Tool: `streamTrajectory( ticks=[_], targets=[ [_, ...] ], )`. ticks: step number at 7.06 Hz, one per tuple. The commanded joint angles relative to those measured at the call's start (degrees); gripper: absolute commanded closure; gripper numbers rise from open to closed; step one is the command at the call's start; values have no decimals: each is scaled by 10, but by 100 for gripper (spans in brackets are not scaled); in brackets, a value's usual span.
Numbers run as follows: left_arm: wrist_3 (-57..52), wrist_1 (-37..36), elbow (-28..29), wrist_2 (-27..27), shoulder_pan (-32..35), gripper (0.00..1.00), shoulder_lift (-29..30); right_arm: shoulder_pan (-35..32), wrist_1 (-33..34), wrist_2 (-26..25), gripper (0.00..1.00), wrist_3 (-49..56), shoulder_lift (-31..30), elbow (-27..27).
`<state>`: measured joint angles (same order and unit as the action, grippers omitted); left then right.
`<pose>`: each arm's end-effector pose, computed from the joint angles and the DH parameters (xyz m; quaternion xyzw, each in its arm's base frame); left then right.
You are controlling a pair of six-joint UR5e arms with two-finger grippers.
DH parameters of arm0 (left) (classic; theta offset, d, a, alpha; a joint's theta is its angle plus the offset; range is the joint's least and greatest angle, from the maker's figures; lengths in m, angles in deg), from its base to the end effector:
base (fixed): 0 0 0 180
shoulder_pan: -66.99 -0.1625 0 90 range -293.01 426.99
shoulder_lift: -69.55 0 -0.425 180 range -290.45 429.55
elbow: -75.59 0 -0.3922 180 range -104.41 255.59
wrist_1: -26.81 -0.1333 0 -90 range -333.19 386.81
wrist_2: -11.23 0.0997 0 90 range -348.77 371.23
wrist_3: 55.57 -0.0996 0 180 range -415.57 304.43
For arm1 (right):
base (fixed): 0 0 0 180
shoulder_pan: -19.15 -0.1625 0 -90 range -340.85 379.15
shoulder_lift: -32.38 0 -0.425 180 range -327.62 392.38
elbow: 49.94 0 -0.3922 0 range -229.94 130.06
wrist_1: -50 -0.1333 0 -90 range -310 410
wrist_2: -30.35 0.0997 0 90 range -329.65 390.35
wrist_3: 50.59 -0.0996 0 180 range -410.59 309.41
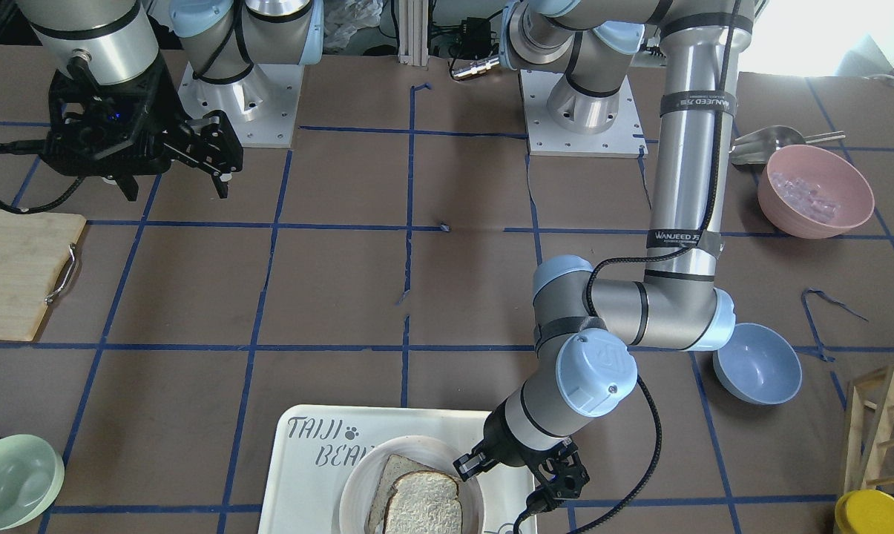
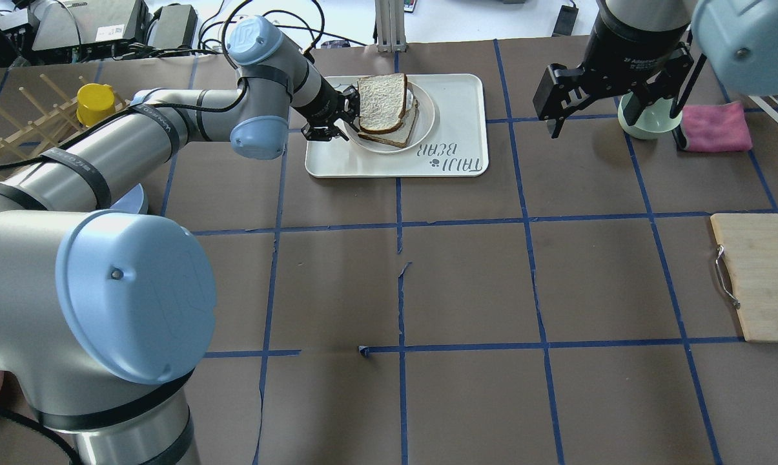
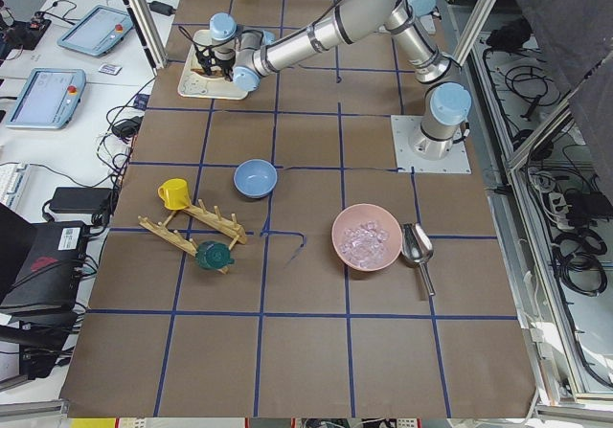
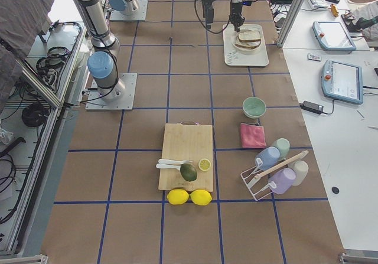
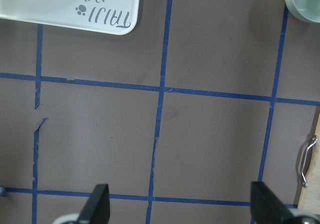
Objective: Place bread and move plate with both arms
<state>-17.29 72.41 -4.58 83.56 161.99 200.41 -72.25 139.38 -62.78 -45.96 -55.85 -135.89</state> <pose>-0.2268 -0.7160 0.2125 0.2639 -0.9454 0.0507 0.1842 0.1402 -0.5043 0.5064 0.0522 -0.9982 0.0137 0.0277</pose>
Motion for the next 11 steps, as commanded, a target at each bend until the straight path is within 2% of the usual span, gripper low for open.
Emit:
streamTrajectory(
  ticks=[1,2,3,4,5,6,7,8,10,11],
  targets=[
    [-7,69,-6,21,4,0,-70,-1,0,1,0,-1,0,0],
    [-42,148,-16,25,6,0,-128,-1,0,1,0,-1,0,0],
    [-135,196,-50,37,6,0,-195,-1,0,1,0,-1,0,0],
    [-173,215,-94,48,6,0,-262,-1,-1,4,0,1,0,0],
    [-207,251,-128,81,6,0,-322,0,-1,2,0,1,1,0],
    [-278,345,-132,123,3,0,-369,-1,0,2,0,-1,1,0],
    [-358,414,-130,168,2,0,-402,0,0,1,0,-1,1,0],
    [-394,425,-126,171,-5,0,-413,-1,0,1,0,-2,1,0],
    [-402,511,-73,166,-34,0,-405,-1,0,1,0,-1,1,0],
    [-403,514,-70,162,-35,0,-404,0,0,2,0,-1,1,0]
  ],
)
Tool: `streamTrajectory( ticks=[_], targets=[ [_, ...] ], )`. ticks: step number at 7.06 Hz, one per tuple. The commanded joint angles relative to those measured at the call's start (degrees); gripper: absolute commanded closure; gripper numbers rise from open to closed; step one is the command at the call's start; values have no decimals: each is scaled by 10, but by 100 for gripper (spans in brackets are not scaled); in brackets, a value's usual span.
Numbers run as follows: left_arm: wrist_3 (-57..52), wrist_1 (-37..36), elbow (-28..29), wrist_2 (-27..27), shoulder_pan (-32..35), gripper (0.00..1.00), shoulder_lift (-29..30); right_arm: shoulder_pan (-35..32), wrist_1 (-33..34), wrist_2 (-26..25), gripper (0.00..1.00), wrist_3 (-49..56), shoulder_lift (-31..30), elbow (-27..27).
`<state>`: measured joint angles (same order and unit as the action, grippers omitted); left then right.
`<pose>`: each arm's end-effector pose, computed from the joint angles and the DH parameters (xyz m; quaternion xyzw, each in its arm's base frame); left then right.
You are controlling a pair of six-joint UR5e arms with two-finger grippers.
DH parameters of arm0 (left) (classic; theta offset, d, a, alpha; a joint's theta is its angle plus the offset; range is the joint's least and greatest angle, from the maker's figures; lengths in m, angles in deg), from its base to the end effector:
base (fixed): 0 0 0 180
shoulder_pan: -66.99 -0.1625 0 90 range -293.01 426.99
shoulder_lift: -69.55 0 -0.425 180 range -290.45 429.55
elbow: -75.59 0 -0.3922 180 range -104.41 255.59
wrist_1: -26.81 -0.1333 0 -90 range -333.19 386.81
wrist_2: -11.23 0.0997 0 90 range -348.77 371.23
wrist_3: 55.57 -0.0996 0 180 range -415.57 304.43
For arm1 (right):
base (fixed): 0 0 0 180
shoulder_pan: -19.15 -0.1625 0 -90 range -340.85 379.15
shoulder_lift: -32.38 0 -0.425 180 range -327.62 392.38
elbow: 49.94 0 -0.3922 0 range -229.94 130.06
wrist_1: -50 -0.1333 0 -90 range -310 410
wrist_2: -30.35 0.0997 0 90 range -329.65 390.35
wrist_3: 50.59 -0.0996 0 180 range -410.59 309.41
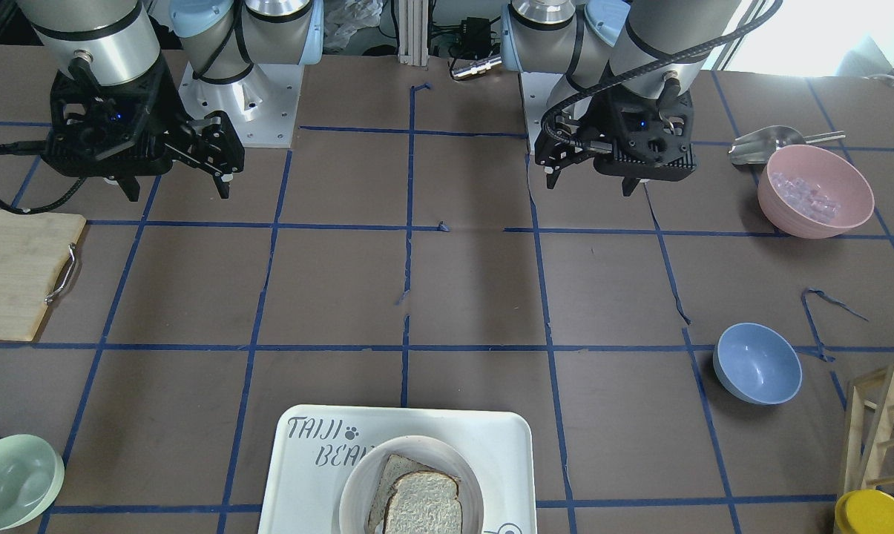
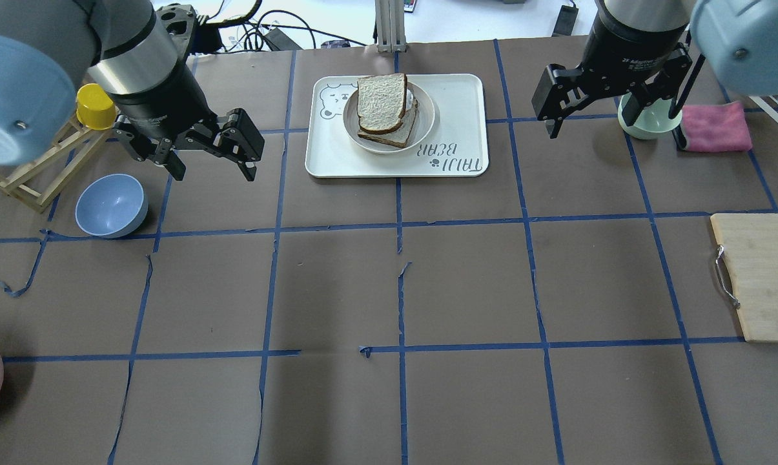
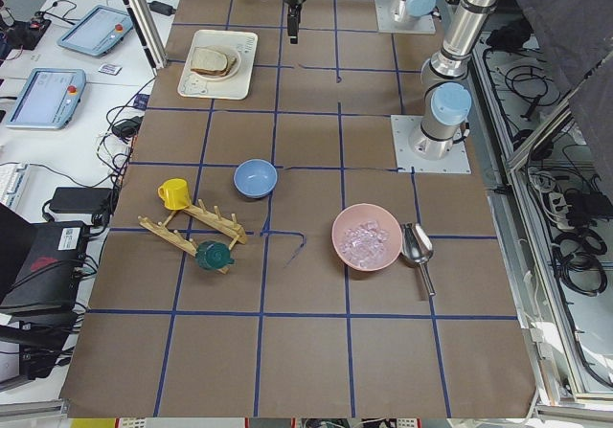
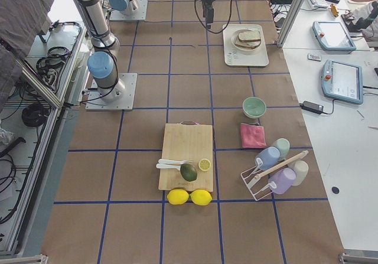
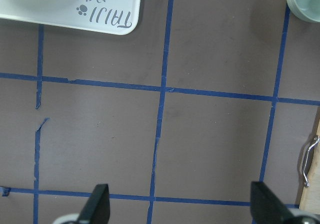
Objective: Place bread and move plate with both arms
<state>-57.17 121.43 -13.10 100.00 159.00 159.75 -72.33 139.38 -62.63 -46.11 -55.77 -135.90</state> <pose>-0.1524 -0.4820 0.4896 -0.0312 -0.9990 -0.0307 0.0106 0.1412 -0.5045 0.5056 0.0516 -0.9982 0.0130 0.0263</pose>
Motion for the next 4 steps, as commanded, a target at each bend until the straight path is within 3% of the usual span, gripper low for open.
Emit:
streamTrajectory(
  ticks=[1,4],
  targets=[
    [-5,23,15,0,-6,0,2,1,1,1,0,0,-1,0],
    [-5,23,24,-1,-10,0,6,0,14,-2,0,-1,0,0]
  ],
)
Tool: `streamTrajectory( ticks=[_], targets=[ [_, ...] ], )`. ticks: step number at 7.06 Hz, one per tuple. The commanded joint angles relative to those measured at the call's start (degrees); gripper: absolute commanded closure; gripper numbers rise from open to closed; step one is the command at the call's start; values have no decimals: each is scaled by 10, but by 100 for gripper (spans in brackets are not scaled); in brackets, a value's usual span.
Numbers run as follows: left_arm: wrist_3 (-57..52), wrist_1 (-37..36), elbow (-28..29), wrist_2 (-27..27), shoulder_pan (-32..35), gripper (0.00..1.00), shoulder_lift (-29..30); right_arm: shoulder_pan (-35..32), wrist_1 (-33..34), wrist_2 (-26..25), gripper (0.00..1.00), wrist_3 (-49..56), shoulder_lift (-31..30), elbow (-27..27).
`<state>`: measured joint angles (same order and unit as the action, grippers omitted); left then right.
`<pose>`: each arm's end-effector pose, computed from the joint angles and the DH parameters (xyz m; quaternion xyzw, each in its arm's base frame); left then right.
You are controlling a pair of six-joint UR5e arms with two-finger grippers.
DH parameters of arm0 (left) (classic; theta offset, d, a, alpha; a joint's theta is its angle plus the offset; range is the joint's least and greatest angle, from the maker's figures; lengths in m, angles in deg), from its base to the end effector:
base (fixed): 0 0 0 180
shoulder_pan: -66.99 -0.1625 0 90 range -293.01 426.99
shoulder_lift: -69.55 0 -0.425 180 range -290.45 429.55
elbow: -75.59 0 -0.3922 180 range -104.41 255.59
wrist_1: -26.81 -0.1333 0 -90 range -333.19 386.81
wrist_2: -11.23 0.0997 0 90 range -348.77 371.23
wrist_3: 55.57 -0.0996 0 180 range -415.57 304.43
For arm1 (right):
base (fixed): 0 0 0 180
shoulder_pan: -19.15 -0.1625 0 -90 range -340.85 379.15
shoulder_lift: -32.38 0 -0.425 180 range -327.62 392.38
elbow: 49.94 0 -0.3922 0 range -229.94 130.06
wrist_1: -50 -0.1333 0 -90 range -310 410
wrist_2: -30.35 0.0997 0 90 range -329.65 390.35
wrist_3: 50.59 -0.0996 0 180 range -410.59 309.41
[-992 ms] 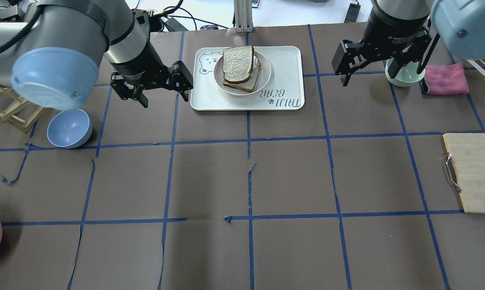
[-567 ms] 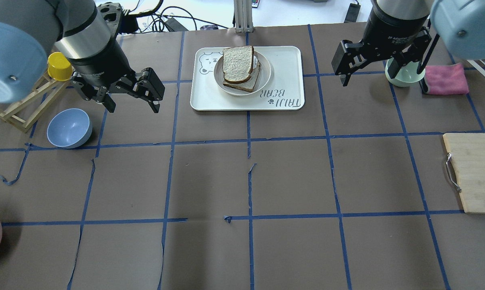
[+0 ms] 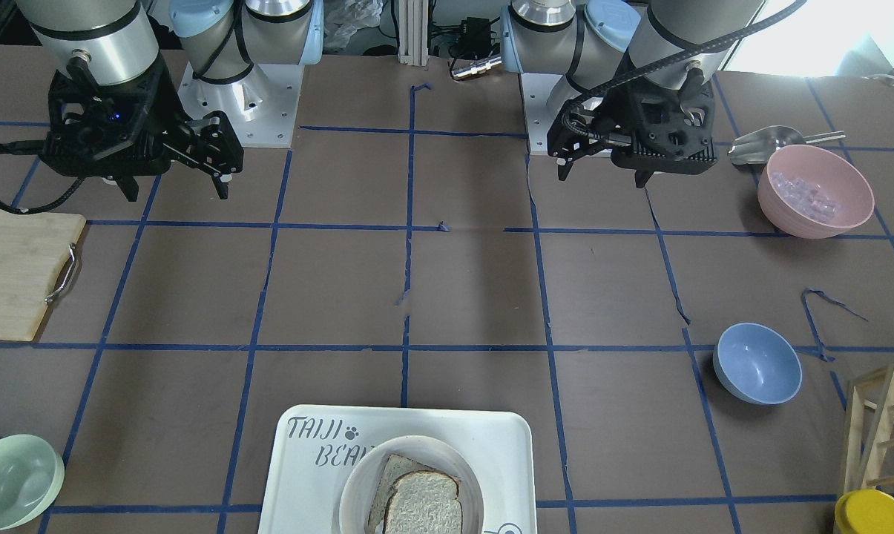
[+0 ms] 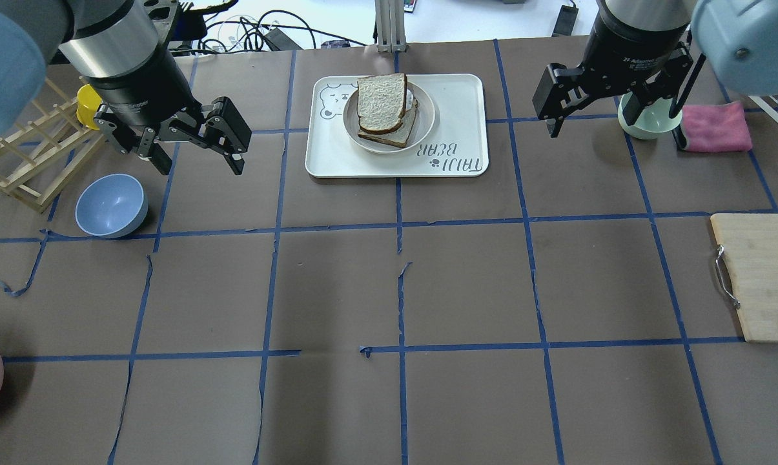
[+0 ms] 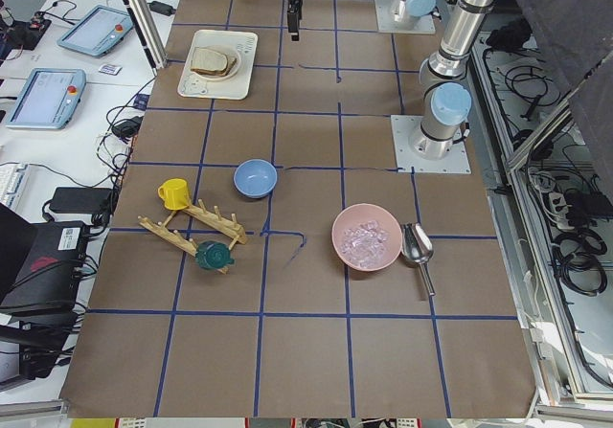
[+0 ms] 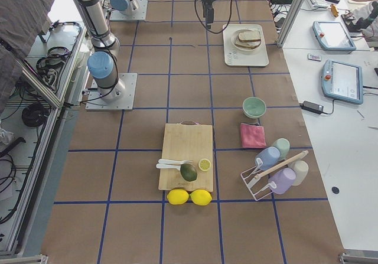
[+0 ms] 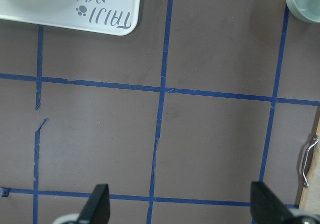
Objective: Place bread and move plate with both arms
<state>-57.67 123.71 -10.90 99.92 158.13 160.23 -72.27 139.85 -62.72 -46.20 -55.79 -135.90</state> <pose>-0.1453 -0.4864 0.5004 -0.0278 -0.9989 -0.0354 0.0117 0.1405 -0.5054 0.5066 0.0502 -0.9982 0.0173 0.0272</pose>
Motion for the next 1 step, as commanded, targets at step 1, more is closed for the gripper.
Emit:
streamTrajectory(
  ticks=[1],
  targets=[
    [0,0,2,-1,-2,0,-2,-1,9,-1,0,0,0,0]
  ],
)
